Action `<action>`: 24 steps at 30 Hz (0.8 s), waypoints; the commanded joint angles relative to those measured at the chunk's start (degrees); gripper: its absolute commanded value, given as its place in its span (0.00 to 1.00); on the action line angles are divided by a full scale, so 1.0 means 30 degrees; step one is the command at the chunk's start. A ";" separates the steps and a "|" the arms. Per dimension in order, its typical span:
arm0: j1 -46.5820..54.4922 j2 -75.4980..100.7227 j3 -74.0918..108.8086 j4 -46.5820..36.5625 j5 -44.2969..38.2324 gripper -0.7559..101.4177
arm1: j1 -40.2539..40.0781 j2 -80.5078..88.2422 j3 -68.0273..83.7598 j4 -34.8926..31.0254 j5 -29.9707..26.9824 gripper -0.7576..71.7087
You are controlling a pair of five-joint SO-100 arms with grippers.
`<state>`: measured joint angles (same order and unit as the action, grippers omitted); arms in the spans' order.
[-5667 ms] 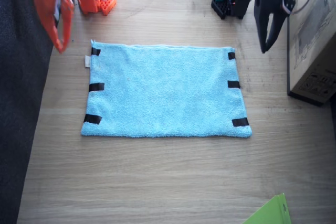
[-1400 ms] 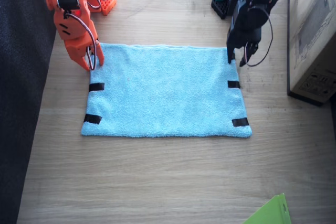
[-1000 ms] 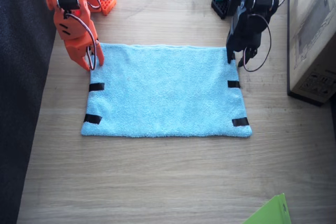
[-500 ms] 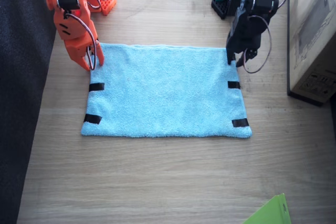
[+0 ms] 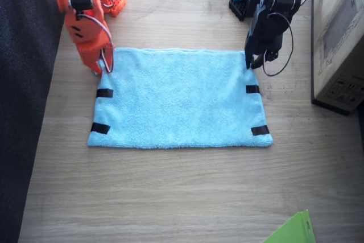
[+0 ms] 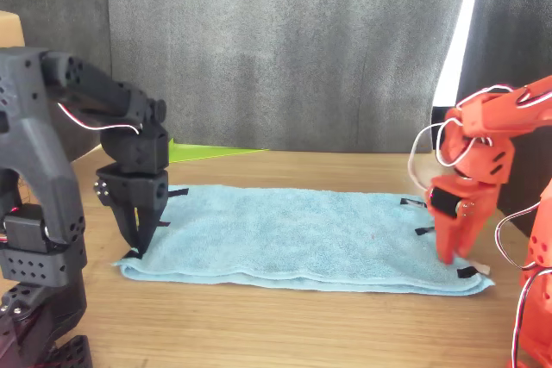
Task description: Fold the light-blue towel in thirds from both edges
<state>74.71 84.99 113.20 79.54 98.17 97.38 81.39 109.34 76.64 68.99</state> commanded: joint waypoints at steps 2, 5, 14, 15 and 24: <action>0.0439 0.0996 0.0205 0.0234 0.0234 0.01 | 0.0322 0.0557 0.0586 -0.0205 -0.0029 0.01; 0.0439 0.1025 0.0234 0.0234 0.0234 0.01 | 0.0439 0.0674 0.0645 -0.0205 -0.0029 0.01; 0.0674 0.1582 0.0469 0.0205 0.0381 0.01 | 0.0908 0.1055 0.0645 -0.0059 -0.0176 0.01; 0.0674 0.1641 0.0498 0.0205 0.0381 0.01 | 0.0967 0.1084 0.0645 -0.0029 -0.0176 0.01; 0.0645 0.3076 0.0586 0.0820 0.0674 0.01 | 0.1465 0.1172 0.0645 0.0000 -0.0117 0.01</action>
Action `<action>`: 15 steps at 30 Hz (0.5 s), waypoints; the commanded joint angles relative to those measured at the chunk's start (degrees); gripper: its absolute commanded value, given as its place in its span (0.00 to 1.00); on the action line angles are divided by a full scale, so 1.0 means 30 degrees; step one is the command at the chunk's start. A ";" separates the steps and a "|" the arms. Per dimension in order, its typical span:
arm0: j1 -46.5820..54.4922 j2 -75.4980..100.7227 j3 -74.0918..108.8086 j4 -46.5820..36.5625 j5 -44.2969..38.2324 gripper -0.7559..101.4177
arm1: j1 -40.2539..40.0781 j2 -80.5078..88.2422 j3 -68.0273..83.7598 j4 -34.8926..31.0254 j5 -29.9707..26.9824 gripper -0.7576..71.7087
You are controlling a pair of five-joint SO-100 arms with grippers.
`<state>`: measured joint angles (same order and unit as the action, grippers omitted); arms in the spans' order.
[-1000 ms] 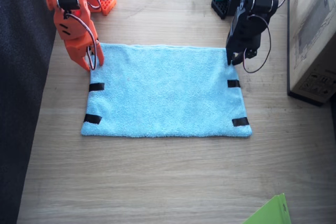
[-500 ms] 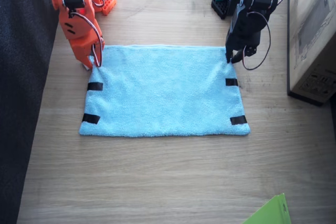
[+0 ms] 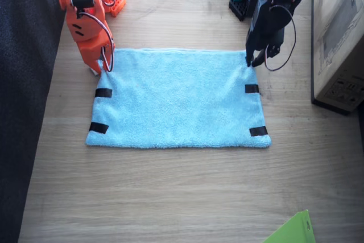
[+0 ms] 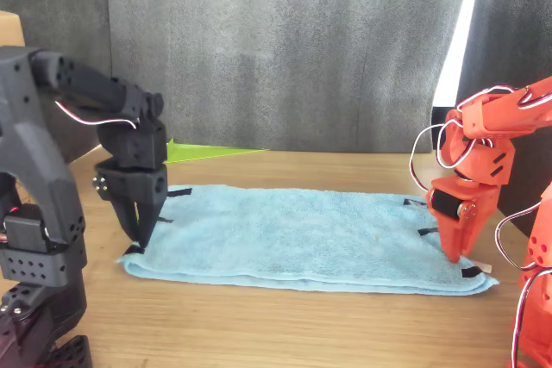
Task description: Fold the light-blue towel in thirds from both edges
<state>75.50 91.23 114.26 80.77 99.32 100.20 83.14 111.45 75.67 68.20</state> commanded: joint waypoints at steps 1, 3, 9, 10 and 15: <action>0.0352 0.1084 0.0264 0.0439 0.0322 0.01 | 0.0557 0.0586 -0.0059 0.0322 0.0176 0.01; 0.0176 0.1406 0.0293 0.0527 0.0410 0.01 | 0.0645 0.0586 -0.0059 0.0322 0.0205 0.01; -0.1582 0.2256 -0.0322 0.1406 0.0586 0.01 | 0.0645 0.0557 -0.0059 0.0322 0.0234 0.01; -0.1816 0.2080 -0.0615 0.1523 0.0586 0.01 | 0.0674 0.0557 -0.0059 0.0352 0.0234 0.01; -0.2051 0.1055 -0.2432 0.2256 0.0996 0.01 | 0.0586 0.0469 -0.0059 0.0352 0.0234 0.01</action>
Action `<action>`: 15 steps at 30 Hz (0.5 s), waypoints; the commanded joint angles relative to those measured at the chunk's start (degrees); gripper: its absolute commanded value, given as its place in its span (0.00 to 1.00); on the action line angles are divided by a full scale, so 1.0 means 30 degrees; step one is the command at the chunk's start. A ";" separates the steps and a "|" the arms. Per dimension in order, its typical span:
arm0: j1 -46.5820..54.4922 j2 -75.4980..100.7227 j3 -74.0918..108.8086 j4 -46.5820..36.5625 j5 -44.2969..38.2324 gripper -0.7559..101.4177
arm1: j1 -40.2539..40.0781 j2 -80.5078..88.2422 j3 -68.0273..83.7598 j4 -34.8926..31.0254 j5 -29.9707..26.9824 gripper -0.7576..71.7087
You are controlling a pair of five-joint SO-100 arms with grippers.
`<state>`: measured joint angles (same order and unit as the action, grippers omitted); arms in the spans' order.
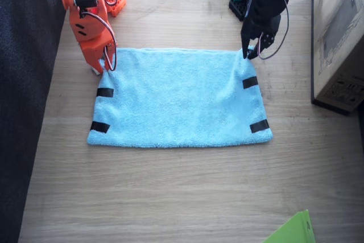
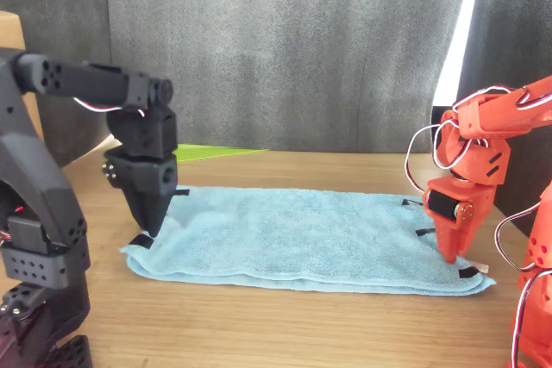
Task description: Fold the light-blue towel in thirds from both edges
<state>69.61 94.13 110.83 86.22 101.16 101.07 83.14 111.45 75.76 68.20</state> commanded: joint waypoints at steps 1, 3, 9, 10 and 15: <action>-0.0205 -0.0059 -0.1699 0.0674 0.0410 0.01 | 0.0264 0.0439 -0.0059 0.0322 0.0234 0.01; -0.0469 -0.0234 -0.2578 0.1172 0.0527 0.01 | 0.0264 0.0381 -0.0059 0.0293 0.0234 0.01; -0.0879 -0.1172 -0.5889 0.2988 0.0908 0.01 | 0.0264 0.0264 -0.0059 0.0264 0.0264 0.01; -0.1084 -0.1406 -0.6416 0.3281 0.0908 0.01 | 0.0264 0.0264 -0.0059 0.0264 0.0264 0.01; -0.2607 -0.2988 -0.9316 0.4688 0.0879 0.01 | 0.0293 0.0264 -0.0059 0.0264 0.0293 0.01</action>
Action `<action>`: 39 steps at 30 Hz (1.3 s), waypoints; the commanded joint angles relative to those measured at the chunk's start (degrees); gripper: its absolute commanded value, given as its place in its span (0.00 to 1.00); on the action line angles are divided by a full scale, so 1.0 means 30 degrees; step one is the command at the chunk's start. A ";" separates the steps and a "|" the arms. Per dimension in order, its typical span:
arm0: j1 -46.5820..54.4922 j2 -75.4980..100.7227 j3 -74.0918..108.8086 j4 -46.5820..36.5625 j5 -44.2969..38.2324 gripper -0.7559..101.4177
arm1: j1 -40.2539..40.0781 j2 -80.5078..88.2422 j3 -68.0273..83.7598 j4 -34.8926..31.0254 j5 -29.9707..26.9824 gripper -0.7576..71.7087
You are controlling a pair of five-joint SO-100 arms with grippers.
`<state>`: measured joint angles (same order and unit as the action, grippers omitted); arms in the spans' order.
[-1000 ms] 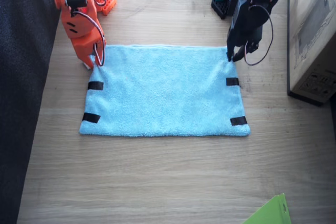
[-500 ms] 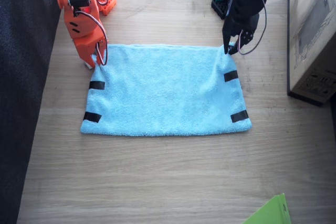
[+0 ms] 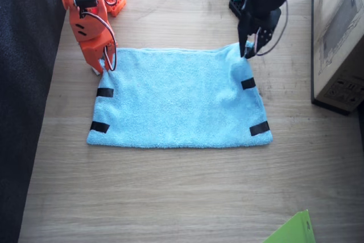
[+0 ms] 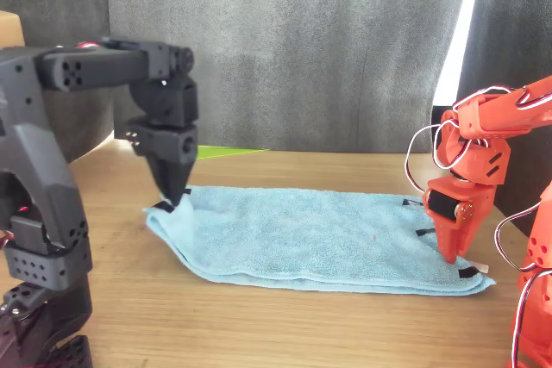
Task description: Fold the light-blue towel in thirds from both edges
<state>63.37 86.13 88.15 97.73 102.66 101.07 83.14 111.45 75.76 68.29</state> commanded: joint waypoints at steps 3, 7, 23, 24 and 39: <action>-0.1611 -0.1787 -0.4014 0.1787 0.0234 0.01 | 0.0352 0.0176 -0.0117 0.0264 0.0322 0.01; -0.3223 -0.4453 -0.7324 0.3164 0.0176 0.01 | 0.0469 0.0117 -0.0146 0.0264 0.0410 0.01; -0.6211 -1.0957 -1.7783 0.6797 0.0703 0.00 | 0.0381 -0.0498 -0.0205 0.0000 0.0381 0.01; -0.6357 -1.1162 -1.7842 0.6797 0.0703 0.00 | 0.0439 -0.0557 -0.0234 -0.0029 0.0410 0.01; -0.8320 -1.3359 -1.9248 0.6797 0.0732 0.00 | 0.0527 -0.0879 -0.0352 -0.0146 0.0557 0.01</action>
<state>38.14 45.79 32.70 117.51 104.24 101.69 80.95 109.86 76.20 69.70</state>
